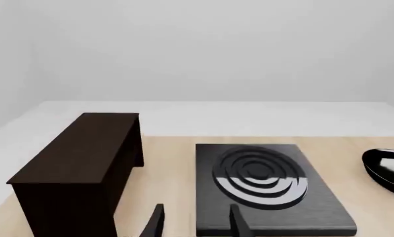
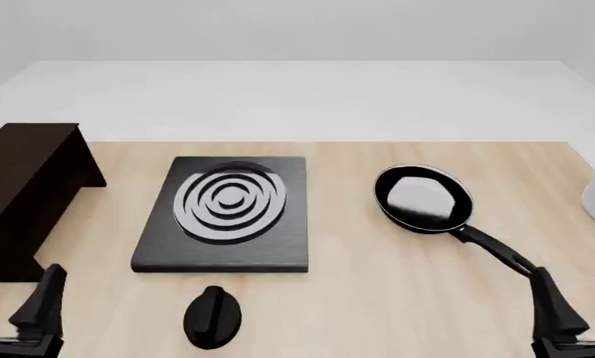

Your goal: Put the frying pan on top of the cabinet.

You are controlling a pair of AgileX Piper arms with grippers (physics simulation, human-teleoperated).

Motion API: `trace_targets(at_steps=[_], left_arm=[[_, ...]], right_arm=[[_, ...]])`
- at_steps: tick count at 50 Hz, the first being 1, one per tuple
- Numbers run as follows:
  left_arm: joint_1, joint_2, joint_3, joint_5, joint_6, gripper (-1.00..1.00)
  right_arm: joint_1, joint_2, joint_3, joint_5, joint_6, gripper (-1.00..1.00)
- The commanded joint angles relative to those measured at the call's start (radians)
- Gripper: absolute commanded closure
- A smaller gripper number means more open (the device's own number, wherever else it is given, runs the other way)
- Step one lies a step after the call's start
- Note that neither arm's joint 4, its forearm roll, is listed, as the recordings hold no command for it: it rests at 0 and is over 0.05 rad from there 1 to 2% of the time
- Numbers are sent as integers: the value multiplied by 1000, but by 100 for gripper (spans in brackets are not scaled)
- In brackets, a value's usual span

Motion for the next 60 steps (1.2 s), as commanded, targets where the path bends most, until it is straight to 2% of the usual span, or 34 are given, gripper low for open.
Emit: trace_targets(at_steps=[1, 12, 14, 17, 20, 21, 24, 28, 30, 31, 34, 36, 37, 39, 41, 44, 47, 50, 51, 52, 54, 55, 57, 59, 60], left_arm=[[17, -23, 14, 13, 5, -100], [-19, 72, 14, -63, 27, -100], [-22, 121, 14, -114, 20, -100], [-70, 203, -5, -188, 5, -100], [-98, 229, -29, -202, 5, -100], [-135, 273, -69, -213, -36, -100], [-187, 326, -124, -230, -56, -100], [-279, 434, -200, -264, -146, -100], [-317, 481, -229, -275, -180, -100], [-348, 515, -247, -290, -224, -100], [-379, 564, -275, -315, -265, -100], [-412, 610, -292, -344, -329, -100], [-413, 634, -312, -346, -327, -100], [-453, 679, -338, -357, -367, -100], [-521, 687, -371, -361, -338, -100], [-557, 762, -407, -389, -447, -100], [-608, 845, -438, -430, -518, -100], [-635, 930, -429, -523, -665, -100], [-653, 948, -455, -512, -628, -100], [-669, 955, -457, -529, -627, -100], [-705, 1006, -478, -554, -650, -100], [-723, 1076, -498, -582, -699, -100], [-740, 1112, -525, -587, -696, -100], [-766, 1143, -532, -618, -740, -100], [-766, 1144, -532, -618, -740, -100]], right_arm=[[2, 1, -1, -3, -3, -100], [-5, 4, -1, -7, 2, -100], [-6, 6, -1, -9, 3, -100], [-8, 7, -3, -9, 5, -100], [-8, 7, -3, -9, 5, -100], [-8, 6, -3, -9, 6, -100], [-9, 4, -2, -10, 7, -100], [-12, 2, 0, -11, 7, -100], [-12, 3, -1, -11, 7, -100], [-13, 2, -1, -11, 8, -100], [-13, 2, 0, -12, 6, -100], [-13, 0, 0, -11, 5, -100], [-14, 1, -2, -11, 6, -100], [-15, 2, -2, -11, 5, -100], [-16, 1, 0, -12, 4, -100], [-17, 1, 1, -13, 4, -100], [-17, 0, 1, -13, 3, -100], [-17, 1, -1, -13, 3, -100], [-19, 1, -1, -13, 4, -100], [-19, 0, -2, -12, 4, -100], [-21, 0, 1, -15, 4, -100], [-21, 0, 1, -15, 5, -100], [-21, 1, 0, -15, 4, -100], [-21, 2, 0, -15, 5, -100], [-21, 2, 0, -15, 5, -100]])
